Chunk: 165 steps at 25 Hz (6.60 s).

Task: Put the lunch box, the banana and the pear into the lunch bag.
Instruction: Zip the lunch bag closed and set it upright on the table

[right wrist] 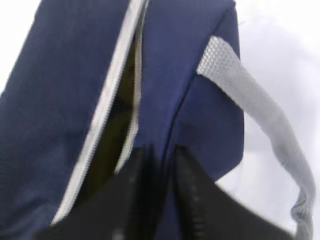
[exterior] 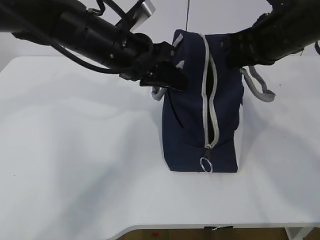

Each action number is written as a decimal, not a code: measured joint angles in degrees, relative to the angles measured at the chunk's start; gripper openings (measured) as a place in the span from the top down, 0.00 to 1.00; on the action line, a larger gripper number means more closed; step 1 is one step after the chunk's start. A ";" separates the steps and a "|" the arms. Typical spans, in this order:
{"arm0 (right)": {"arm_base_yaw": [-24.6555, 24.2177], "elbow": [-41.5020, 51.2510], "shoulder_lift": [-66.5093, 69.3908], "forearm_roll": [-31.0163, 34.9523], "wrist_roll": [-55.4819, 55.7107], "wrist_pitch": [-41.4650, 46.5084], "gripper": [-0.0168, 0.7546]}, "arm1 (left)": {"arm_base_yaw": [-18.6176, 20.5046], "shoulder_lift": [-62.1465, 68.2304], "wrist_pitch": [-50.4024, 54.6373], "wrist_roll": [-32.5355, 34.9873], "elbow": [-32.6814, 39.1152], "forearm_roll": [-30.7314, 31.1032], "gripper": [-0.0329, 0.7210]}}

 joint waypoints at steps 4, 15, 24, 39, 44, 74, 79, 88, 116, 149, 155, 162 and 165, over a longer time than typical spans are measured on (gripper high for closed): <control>0.00 0.00 -0.14 1.31 -0.50 -0.55 0.50 | 0.00 0.00 0.00 -0.10 0.00 0.00 0.96; 0.00 -0.73 -10.69 1.60 -1.89 9.56 0.41 | 0.00 0.00 -0.01 -0.10 0.00 0.14 0.96; 0.00 7.94 -23.62 8.12 -9.57 11.94 0.41 | 0.00 0.00 -0.12 -0.10 0.00 0.26 0.96; 0.00 36.19 -41.50 25.66 -36.87 10.75 0.41 | 0.00 0.00 -0.24 -0.10 0.00 0.26 0.96; 0.00 44.85 -41.73 33.38 -49.40 10.75 0.41 | 0.00 0.00 -0.24 -0.10 0.00 0.26 0.96; 0.00 44.11 -1.81 84.25 -118.34 4.38 0.41 | 0.00 0.00 1.85 -0.10 -0.05 0.26 0.96; 0.00 41.69 -0.58 84.36 -118.45 0.64 0.41 | 0.00 0.00 2.58 -0.10 -0.05 0.26 0.96; 0.00 39.12 1.40 84.47 -118.45 0.51 0.41 | 0.00 0.00 3.29 -0.10 -0.14 0.26 0.96; 0.00 37.41 6.35 84.47 -118.67 6.25 0.67 | 0.00 0.00 3.61 -0.10 -0.14 0.26 0.96; 0.00 37.41 -1.16 71.85 -94.83 3.38 0.97 | 0.00 0.00 3.71 -0.10 -0.14 0.26 0.96; 0.00 37.41 -3.45 65.76 -85.87 3.38 0.97 | 0.00 0.00 3.61 -0.10 -0.14 0.26 0.96; 0.00 37.41 -8.06 62.33 -81.39 3.21 0.97 | 0.00 0.00 3.61 -0.10 -0.14 0.26 0.96; 0.00 37.41 -9.58 61.95 -80.23 3.11 0.97 | 0.00 0.00 3.61 -0.10 -0.14 0.26 0.96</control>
